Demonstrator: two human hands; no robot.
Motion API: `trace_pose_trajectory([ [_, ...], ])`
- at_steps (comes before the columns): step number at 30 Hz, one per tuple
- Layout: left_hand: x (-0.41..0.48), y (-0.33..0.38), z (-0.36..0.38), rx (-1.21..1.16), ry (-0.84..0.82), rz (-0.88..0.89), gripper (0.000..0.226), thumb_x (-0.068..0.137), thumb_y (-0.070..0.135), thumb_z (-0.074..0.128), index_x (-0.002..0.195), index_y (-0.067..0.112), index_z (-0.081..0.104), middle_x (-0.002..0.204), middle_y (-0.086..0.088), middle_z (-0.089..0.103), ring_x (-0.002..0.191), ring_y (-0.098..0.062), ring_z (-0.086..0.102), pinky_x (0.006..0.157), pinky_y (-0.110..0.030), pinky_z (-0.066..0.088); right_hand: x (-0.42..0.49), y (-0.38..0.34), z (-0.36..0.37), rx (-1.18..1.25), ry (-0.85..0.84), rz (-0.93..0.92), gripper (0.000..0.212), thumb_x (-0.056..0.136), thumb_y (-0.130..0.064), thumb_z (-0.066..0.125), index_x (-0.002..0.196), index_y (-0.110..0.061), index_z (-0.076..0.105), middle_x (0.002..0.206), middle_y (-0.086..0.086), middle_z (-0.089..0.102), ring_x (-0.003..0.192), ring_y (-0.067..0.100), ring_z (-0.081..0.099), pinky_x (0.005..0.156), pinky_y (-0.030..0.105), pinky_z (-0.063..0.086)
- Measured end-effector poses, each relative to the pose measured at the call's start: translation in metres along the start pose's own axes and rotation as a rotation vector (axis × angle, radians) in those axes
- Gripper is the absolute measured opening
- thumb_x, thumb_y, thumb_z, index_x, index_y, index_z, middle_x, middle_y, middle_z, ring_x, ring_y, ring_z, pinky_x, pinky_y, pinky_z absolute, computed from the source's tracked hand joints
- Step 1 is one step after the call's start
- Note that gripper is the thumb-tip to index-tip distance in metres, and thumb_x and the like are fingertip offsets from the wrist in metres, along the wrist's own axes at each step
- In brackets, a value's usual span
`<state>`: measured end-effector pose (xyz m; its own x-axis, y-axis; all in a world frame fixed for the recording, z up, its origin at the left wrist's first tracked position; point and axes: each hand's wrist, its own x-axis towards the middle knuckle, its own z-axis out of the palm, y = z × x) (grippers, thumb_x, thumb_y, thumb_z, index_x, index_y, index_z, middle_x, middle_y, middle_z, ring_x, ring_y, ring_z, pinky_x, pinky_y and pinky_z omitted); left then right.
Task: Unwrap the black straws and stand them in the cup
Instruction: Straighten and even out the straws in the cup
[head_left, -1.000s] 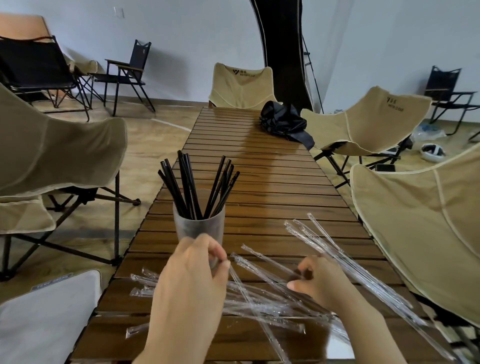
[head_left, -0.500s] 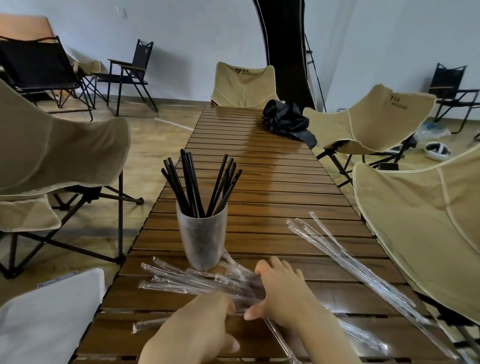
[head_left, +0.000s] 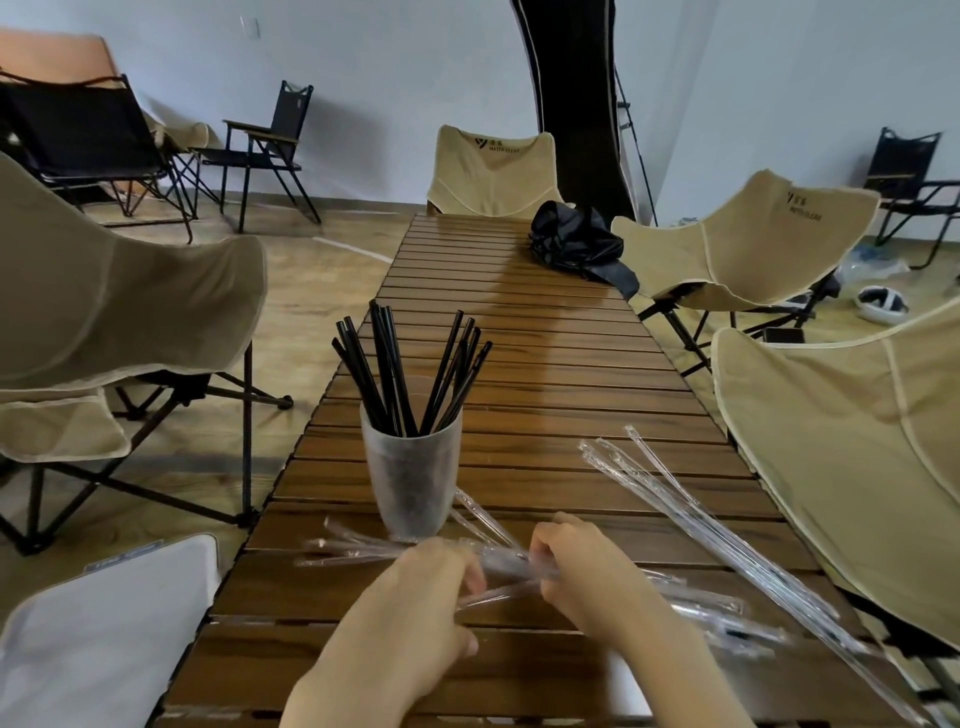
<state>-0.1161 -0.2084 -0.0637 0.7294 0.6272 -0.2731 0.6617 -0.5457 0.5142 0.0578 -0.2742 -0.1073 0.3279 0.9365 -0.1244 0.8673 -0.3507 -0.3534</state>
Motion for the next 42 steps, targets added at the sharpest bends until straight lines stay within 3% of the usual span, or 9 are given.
trace_pose_trajectory([
  [5, 0.018, 0.007, 0.013, 0.135, 0.221, 0.184, 0.066, 0.076, 0.027, 0.074, 0.129, 0.036, 0.036, 0.135, 0.014, 0.036, 0.122, -0.003, 0.037, 0.093, -0.015, 0.031, 0.000, -0.001, -0.008, -0.062, 0.027, -0.037, 0.023, 0.086, -0.011, 0.051, 0.074, -0.030, 0.046, 0.086, -0.008, 0.053, 0.082, 0.017, 0.055, 0.070, 0.026, 0.043],
  [11, 0.033, 0.007, 0.034, 0.199, 0.126, 0.136, 0.089, 0.073, 0.046, 0.075, 0.144, 0.032, 0.023, 0.149, 0.008, 0.029, 0.138, -0.014, 0.028, 0.113, -0.031, 0.023, -0.004, 0.002, -0.015, -0.026, 0.021, -0.070, 0.024, 0.086, -0.018, 0.059, 0.082, -0.035, 0.044, 0.089, -0.013, 0.047, 0.083, 0.011, 0.049, 0.071, 0.021, 0.035],
  [17, 0.039, 0.007, 0.045, 0.234, 0.241, 0.197, 0.053, 0.088, 0.041, 0.061, 0.135, 0.035, 0.039, 0.133, 0.011, 0.043, 0.125, -0.010, 0.038, 0.109, -0.028, 0.029, -0.009, 0.014, -0.022, 0.001, -0.019, 0.031, 0.025, 0.081, -0.021, 0.068, 0.095, -0.036, 0.053, 0.105, -0.010, 0.057, 0.094, 0.014, 0.054, 0.083, 0.028, 0.043],
  [20, 0.043, 0.009, 0.050, 0.244, 0.271, 0.226, 0.045, 0.091, 0.032, 0.059, 0.133, 0.034, 0.042, 0.129, 0.010, 0.046, 0.123, -0.010, 0.040, 0.106, -0.027, 0.032, -0.012, 0.025, -0.030, 0.010, -0.043, 0.118, 0.037, 0.078, -0.022, 0.073, 0.108, -0.035, 0.056, 0.106, -0.013, 0.055, 0.100, 0.012, 0.054, 0.094, 0.032, 0.044],
  [26, 0.050, 0.020, 0.060, 0.196, 0.299, 0.283, 0.032, 0.094, 0.021, 0.055, 0.124, 0.031, 0.054, 0.122, 0.008, 0.053, 0.113, -0.010, 0.045, 0.098, -0.023, 0.038, -0.022, 0.041, -0.042, 0.077, -0.171, 0.254, 0.044, 0.073, -0.024, 0.079, 0.109, -0.035, 0.055, 0.104, -0.012, 0.052, 0.105, 0.014, 0.054, 0.098, 0.037, 0.045],
  [30, 0.053, 0.026, 0.062, 0.211, 0.313, 0.273, 0.031, 0.093, 0.021, 0.057, 0.122, 0.029, 0.057, 0.119, 0.006, 0.056, 0.112, -0.012, 0.047, 0.097, -0.024, 0.036, -0.022, 0.035, -0.037, 0.039, -0.190, 0.234, 0.044, 0.071, -0.029, 0.080, 0.109, -0.030, 0.058, 0.099, -0.012, 0.042, 0.098, 0.014, 0.050, 0.090, 0.033, 0.047],
  [34, 0.052, 0.033, 0.062, 0.186, 0.359, 0.300, 0.031, 0.093, 0.025, 0.055, 0.123, 0.032, 0.056, 0.121, 0.009, 0.055, 0.114, -0.009, 0.044, 0.099, -0.023, 0.032, -0.020, 0.031, -0.031, 0.013, -0.116, 0.185, 0.029, 0.078, -0.027, 0.074, 0.105, -0.022, 0.064, 0.087, -0.011, 0.041, 0.082, 0.011, 0.049, 0.068, 0.021, 0.039],
  [38, 0.051, 0.040, 0.063, 0.115, 0.486, 0.271, 0.054, 0.090, 0.018, 0.060, 0.137, 0.036, 0.040, 0.139, 0.013, 0.039, 0.131, -0.009, 0.034, 0.110, -0.023, 0.027, -0.023, 0.044, -0.039, -0.015, -0.024, 0.339, 0.013, 0.084, -0.027, 0.067, 0.090, -0.021, 0.057, 0.081, -0.007, 0.052, 0.074, 0.011, 0.053, 0.064, 0.021, 0.039],
  [42, 0.049, 0.041, 0.057, 0.080, 0.576, 0.222, 0.062, 0.092, 0.018, 0.059, 0.142, 0.039, 0.029, 0.148, 0.013, 0.030, 0.138, -0.006, 0.027, 0.112, -0.022, 0.021, -0.025, 0.055, -0.047, 0.030, 0.132, 0.546, 0.024, 0.087, -0.016, 0.061, 0.069, -0.020, 0.047, 0.068, -0.005, 0.051, 0.058, 0.006, 0.046, 0.047, 0.020, 0.031],
])
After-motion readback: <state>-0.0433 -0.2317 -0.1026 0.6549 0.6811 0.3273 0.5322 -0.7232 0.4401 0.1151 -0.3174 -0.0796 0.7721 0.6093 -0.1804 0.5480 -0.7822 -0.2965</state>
